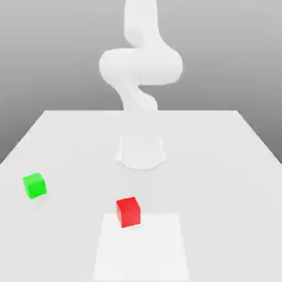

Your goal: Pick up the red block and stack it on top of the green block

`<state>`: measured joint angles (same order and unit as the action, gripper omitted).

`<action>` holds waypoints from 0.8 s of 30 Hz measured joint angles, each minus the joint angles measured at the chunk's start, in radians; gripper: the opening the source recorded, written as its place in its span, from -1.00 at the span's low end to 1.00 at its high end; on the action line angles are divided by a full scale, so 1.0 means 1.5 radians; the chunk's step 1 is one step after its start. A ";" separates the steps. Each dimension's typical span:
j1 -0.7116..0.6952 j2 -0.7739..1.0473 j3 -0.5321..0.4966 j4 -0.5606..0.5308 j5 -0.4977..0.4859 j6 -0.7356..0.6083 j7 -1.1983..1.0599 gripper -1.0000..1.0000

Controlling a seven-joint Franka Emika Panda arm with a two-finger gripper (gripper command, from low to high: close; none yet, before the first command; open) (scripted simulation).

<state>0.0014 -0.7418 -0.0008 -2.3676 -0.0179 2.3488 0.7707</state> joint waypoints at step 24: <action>-0.031 0.600 -0.023 -0.370 0.059 0.488 -0.313 -1.00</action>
<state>-0.0449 0.1581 -0.0353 -2.9221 0.0706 3.0806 0.3013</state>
